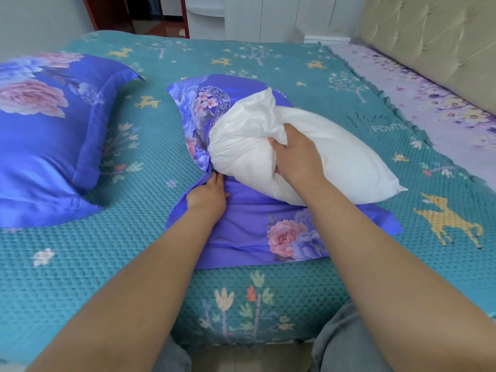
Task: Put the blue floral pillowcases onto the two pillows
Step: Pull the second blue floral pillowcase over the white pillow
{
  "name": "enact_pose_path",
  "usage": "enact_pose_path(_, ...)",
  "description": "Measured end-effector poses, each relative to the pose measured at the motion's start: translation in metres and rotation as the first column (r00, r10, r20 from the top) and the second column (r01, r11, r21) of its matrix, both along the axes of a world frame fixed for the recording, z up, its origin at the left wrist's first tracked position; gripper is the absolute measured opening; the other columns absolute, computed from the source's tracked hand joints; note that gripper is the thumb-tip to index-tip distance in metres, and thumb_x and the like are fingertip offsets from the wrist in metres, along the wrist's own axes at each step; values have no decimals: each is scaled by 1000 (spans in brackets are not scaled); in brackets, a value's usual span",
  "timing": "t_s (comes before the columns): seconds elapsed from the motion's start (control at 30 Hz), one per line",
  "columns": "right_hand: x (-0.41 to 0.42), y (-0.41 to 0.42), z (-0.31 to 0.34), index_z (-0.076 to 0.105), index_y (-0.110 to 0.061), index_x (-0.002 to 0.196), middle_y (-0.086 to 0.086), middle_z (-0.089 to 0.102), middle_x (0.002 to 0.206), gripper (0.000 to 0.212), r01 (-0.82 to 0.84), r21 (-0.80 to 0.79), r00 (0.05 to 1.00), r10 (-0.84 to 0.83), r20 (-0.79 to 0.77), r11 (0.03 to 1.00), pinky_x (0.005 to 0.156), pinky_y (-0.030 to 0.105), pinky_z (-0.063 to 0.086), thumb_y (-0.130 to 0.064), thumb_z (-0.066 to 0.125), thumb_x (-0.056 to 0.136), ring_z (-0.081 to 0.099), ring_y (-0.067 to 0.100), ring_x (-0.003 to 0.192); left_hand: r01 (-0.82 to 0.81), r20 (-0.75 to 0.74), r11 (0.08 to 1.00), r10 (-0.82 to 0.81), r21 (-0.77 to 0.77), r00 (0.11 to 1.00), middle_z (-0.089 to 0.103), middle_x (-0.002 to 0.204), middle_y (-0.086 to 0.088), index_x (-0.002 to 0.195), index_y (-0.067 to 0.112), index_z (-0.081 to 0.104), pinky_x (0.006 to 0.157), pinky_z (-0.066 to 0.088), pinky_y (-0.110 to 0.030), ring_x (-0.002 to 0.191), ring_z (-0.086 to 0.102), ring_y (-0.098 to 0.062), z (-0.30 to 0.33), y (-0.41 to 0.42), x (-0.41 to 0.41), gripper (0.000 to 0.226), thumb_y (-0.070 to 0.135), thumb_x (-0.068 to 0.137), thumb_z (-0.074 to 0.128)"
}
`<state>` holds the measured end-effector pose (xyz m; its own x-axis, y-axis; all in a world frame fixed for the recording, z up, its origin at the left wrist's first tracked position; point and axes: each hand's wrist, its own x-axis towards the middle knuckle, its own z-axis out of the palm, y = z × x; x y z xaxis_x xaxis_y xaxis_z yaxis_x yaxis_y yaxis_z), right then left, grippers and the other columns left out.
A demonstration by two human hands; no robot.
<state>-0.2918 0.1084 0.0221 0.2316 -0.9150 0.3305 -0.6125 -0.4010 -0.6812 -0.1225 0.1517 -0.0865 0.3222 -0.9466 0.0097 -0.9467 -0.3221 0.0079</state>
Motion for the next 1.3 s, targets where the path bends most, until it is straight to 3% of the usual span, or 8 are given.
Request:
enact_pose_path(0.23, 0, -3, -2, 57, -18, 114, 8, 65, 110, 27, 20, -26, 999, -20, -25, 999, 76, 33, 39, -34, 43, 97, 56, 32, 102, -48, -6, 994, 49, 96, 999, 10, 157, -2, 147, 10, 23, 82, 45, -41, 125, 48, -30, 7, -4, -2, 61, 45, 99, 35)
enact_pose_path(0.53, 1, -14, 0, 48, -18, 129, 9, 48, 129, 34, 55, -65, 994, -61, -87, 996, 84, 34, 39, -26, 43, 97, 52, 30, 110, 218, 116, 972, -208, -87, 971, 27, 142, -4, 115, 10, 53, 63, 39, -36, 101, 54, -30, 29, 26, -15, 41, 43, 90, 55)
enact_pose_path(0.67, 1, -5, 4, 29, -17, 143, 6, 19, 148, 60, -254, 180, 962, 267, -52, 950, 108, 25, 22, -9, 51, 88, 32, 21, 134, 283, 34, 956, -281, -82, 959, 43, 132, -3, 128, 15, 46, 78, 49, -41, 109, 54, -29, 43, 35, -16, 43, 36, 91, 53)
enact_pose_path(0.73, 5, 2, -3, 18, -12, 146, 7, 9, 155, 74, -383, 157, 914, 398, -77, 910, 116, 31, 13, -6, 56, 83, 16, 18, 142, 274, -17, 954, -278, -125, 960, 44, 134, -3, 131, 17, 44, 82, 49, -42, 111, 53, -29, 46, 41, -13, 44, 30, 90, 55)
enact_pose_path(0.97, 24, -28, -12, 13, -18, 150, 7, -1, 159, 67, -215, -73, 896, 167, -411, 974, 114, 41, 14, -16, 47, 92, 14, 21, 143, 315, -59, 903, -346, -293, 936, 51, 114, -5, 107, 11, 53, 76, 41, -38, 101, 54, -29, 57, 49, -36, 27, 32, 90, 55)
enact_pose_path(1.1, 48, -37, -9, 33, -11, 143, 13, 35, 148, 53, -285, 43, 793, 261, -551, 958, 108, 34, 25, -17, 43, 92, 35, 26, 133, 228, -139, 908, -291, -353, 946, 50, 111, -11, 101, 5, 53, 74, 43, -44, 96, 55, -36, 62, 45, -33, 24, 28, 91, 54)
enact_pose_path(1.17, 55, -35, -5, 51, -8, 127, 13, 56, 127, 40, -296, 175, 779, 343, -525, 939, 90, 28, 38, -15, 46, 88, 52, 28, 117, 146, -171, 917, -222, -370, 960, 50, 113, -14, 101, 3, 52, 75, 41, -45, 95, 55, -38, 67, 44, -28, 25, 26, 92, 54)
enact_pose_path(1.3, 49, -29, -3, 58, -13, 106, 8, 61, 111, 22, -298, 350, 766, 441, -468, 888, 77, 25, 34, -18, 44, 89, 55, 21, 101, 63, -223, 911, -166, -407, 961, 52, 112, -17, 101, 1, 53, 75, 40, -42, 95, 55, -39, 75, 40, -21, 24, 23, 91, 56)
